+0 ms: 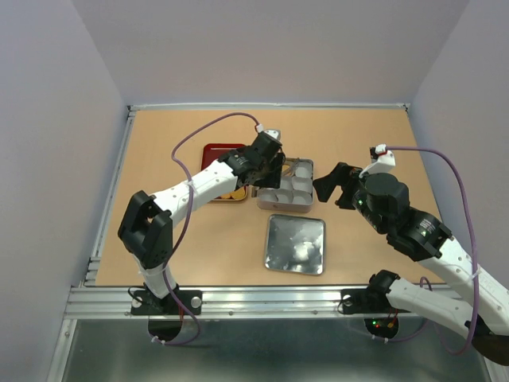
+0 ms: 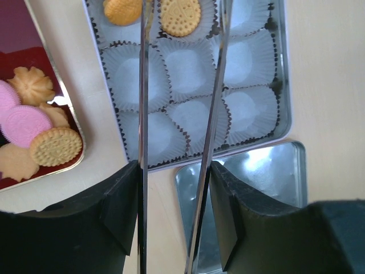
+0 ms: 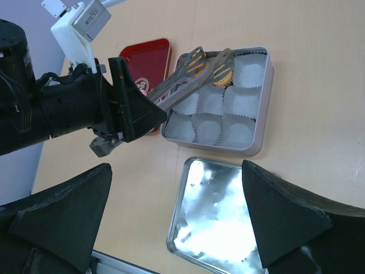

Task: Pack the cookies

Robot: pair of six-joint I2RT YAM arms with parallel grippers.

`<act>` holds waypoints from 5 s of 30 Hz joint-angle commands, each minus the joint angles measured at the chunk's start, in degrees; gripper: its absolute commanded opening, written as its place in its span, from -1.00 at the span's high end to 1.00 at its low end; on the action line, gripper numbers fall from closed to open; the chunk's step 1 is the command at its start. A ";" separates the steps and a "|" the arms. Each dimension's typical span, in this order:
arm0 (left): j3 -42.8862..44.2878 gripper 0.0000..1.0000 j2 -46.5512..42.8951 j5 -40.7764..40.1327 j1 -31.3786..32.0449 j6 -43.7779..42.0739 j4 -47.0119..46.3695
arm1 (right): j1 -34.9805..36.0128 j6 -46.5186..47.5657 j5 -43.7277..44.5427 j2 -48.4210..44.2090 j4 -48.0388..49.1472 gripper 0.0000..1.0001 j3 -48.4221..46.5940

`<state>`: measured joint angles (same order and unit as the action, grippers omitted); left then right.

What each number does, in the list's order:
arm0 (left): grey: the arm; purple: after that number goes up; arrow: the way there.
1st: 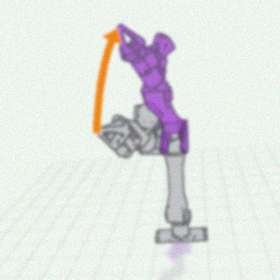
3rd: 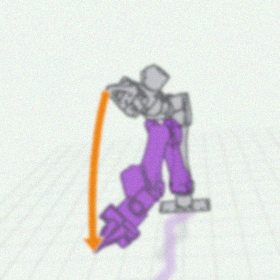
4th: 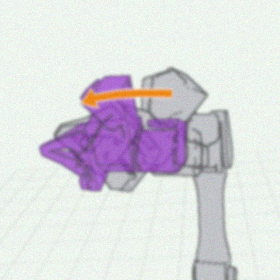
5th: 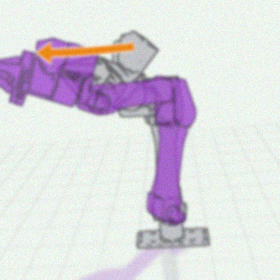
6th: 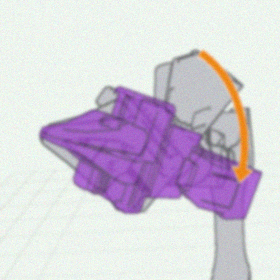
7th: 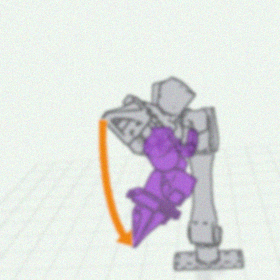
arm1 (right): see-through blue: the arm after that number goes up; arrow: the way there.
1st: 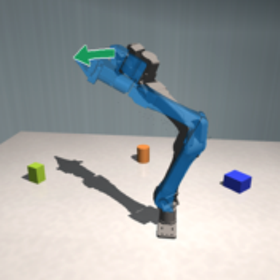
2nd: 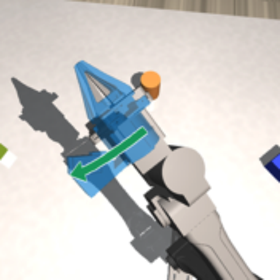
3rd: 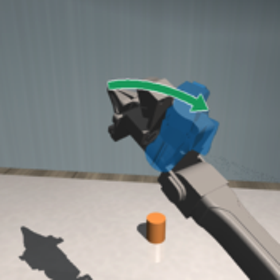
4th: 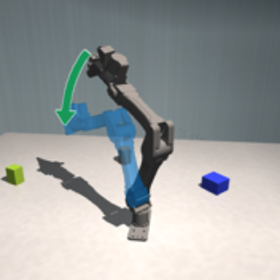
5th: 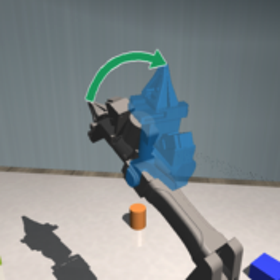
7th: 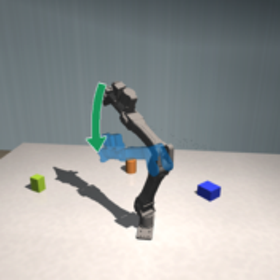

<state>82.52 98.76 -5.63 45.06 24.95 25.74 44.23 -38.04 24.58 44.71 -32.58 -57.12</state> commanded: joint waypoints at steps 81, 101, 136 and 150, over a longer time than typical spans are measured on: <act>-44.28 -0.97 -29.15 -8.88 -30.82 31.04 10.83 | -0.46 3.50 -20.27 7.58 15.26 -1.00 14.41; -47.63 0.03 -22.12 -9.92 -30.82 30.78 3.18 | -0.46 6.66 -19.48 9.43 15.61 -1.00 13.97; -14.67 0.91 -33.64 28.13 -26.26 1.24 6.17 | -0.46 -1.50 -37.93 25.85 29.32 -1.00 -6.68; -9.13 1.00 -24.24 19.43 -18.87 9.59 1.33 | -0.37 -9.77 -46.73 35.98 49.00 -0.78 -5.29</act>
<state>69.60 73.23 16.49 26.15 32.27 30.89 43.72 -46.04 -20.03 82.87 7.25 -62.19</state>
